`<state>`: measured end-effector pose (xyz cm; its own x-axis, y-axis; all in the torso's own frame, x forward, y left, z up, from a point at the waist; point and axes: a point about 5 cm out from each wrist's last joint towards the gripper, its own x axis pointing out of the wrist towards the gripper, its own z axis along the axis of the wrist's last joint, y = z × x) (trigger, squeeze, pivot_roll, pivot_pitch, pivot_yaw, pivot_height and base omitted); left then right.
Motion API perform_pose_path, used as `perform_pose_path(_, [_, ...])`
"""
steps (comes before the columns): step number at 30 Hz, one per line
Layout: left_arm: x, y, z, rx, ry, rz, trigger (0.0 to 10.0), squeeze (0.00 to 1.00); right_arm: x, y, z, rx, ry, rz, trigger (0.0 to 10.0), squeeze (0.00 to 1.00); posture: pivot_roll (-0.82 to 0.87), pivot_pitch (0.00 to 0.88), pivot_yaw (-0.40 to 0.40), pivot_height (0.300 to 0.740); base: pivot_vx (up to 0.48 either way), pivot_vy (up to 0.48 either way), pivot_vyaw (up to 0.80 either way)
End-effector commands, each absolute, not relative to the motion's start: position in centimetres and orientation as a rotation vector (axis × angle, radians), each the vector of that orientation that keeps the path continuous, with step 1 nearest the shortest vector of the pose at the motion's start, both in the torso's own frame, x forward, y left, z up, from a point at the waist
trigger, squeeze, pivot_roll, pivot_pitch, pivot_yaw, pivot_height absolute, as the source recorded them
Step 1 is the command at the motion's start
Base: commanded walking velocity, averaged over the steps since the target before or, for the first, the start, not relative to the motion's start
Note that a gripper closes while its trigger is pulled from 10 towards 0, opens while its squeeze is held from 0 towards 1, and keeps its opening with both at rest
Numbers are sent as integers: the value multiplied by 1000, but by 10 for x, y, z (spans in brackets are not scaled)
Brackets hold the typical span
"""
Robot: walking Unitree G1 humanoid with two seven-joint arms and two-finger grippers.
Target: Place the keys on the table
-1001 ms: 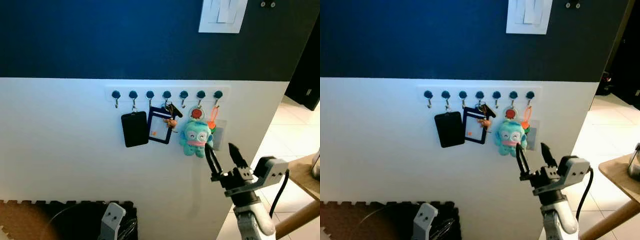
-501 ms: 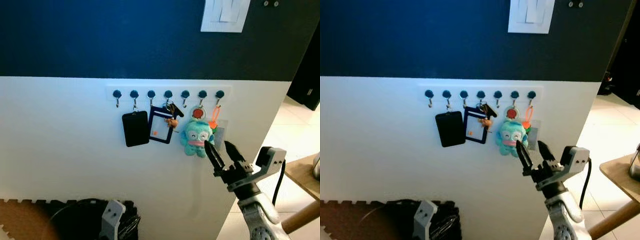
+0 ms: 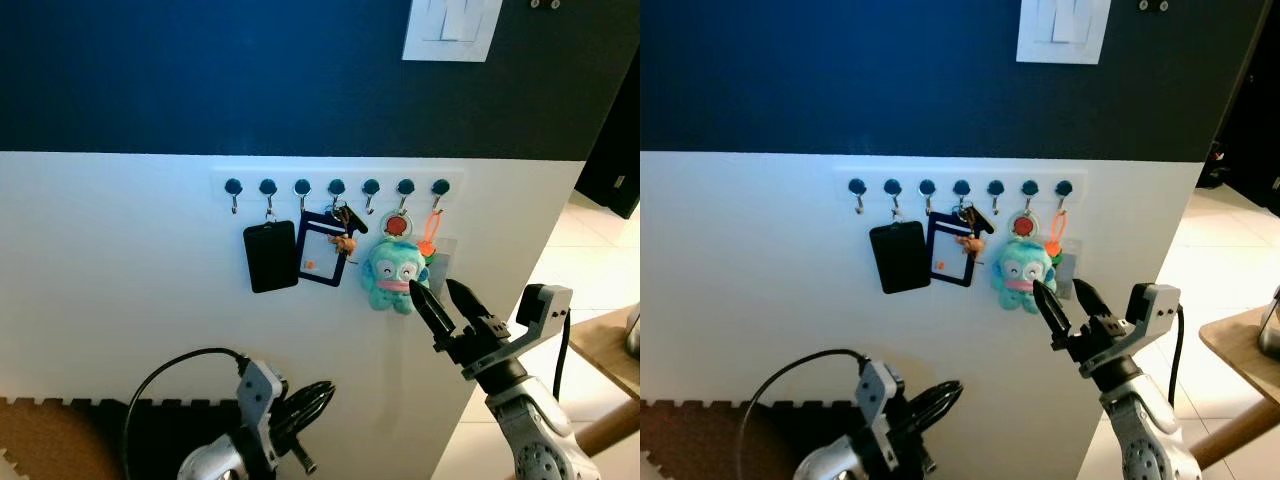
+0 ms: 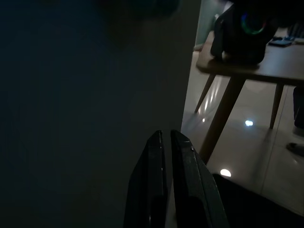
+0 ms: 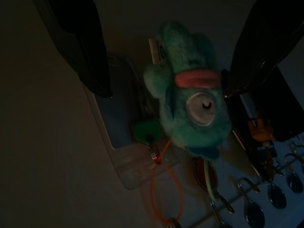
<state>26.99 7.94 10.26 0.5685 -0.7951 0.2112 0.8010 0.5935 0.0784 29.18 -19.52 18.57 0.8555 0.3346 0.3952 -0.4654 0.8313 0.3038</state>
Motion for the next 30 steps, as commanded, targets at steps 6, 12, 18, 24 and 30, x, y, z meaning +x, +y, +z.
perform_pose_path(6, [271, 61, 122, -33, -300, -964, 10000, 0, 293, -195, 184, 435, -302, 472, 10000, 0, 2, 55, -8, 740, 0, 0, 0])
perform_pose_path(12, [270, 59, 123, -38, -295, -958, 10000, 0, 297, -184, 184, 434, -256, 571, 10000, 0, 0, 45, -8, 740, 0, 0, 0])
perform_pose_path(18, [270, 58, 125, -26, -298, -942, 10000, 0, 304, -179, 183, 447, -242, 593, 10000, 0, 11, 29, -18, 740, 0, 0, 0])
perform_pose_path(24, [268, 57, 125, -19, -292, -945, 10000, 0, 312, -185, 183, 473, -250, 541, 10000, 0, 14, 21, -17, 740, 0, 0, 0])
perform_pose_path(30, [268, 55, 125, -15, -290, -954, 10000, 0, 320, -185, 177, 495, -218, 541, 10000, 0, 12, 19, -15, 740, 0, 0, 0])
